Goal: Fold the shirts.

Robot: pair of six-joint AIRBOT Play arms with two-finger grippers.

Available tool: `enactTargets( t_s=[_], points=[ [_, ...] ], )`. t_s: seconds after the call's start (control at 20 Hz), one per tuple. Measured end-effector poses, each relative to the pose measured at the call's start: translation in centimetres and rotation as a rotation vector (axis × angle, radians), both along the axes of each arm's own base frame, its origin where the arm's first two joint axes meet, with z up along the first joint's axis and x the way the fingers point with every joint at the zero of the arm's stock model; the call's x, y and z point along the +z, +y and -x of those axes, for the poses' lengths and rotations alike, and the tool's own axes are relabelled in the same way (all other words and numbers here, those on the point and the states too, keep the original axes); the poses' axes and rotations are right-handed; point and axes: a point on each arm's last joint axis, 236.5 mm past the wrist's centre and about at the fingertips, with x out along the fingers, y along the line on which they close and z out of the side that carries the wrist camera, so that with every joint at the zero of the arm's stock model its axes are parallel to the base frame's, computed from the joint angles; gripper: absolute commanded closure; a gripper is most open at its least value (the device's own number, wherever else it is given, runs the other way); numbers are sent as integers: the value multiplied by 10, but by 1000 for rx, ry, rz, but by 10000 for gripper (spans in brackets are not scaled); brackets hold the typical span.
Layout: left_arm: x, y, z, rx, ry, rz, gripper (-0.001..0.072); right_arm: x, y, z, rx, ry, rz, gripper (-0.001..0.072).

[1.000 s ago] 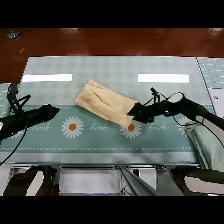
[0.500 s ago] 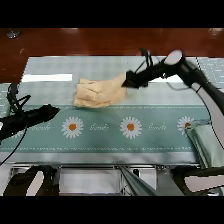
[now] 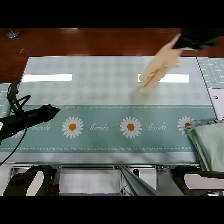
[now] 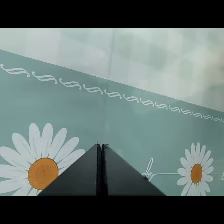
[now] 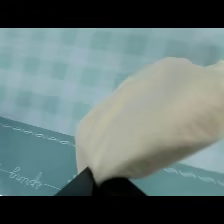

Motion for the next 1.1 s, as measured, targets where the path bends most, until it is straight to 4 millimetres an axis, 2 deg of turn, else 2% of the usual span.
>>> enactTargets(
  t_s=[0.2,0.4,0.6,0.7,0.8,0.85,0.95,1.1],
  points=[
    [0,0,0,0,0,0,678,21,-89,52,-266,43,17,691],
    [0,1,-1,3,-4,-1,678,21,-160,126,-545,79,48,691],
    [2,3,-4,15,-16,-6,678,-4,-221,218,-830,164,181,690],
    [3,5,-7,25,-26,-9,678,-19,-237,262,-976,225,220,690],
    [4,7,-9,33,-34,-12,678,-35,-242,297,-1087,280,230,689],
    [4,8,-10,38,-40,-14,678,-42,-243,312,-1137,308,235,626],
    [6,10,-13,48,-50,-18,678,-54,-245,338,-1235,364,249,100],
    [8,14,-17,66,-68,-24,678,-65,-251,353,-1308,418,255,80]
  ],
)
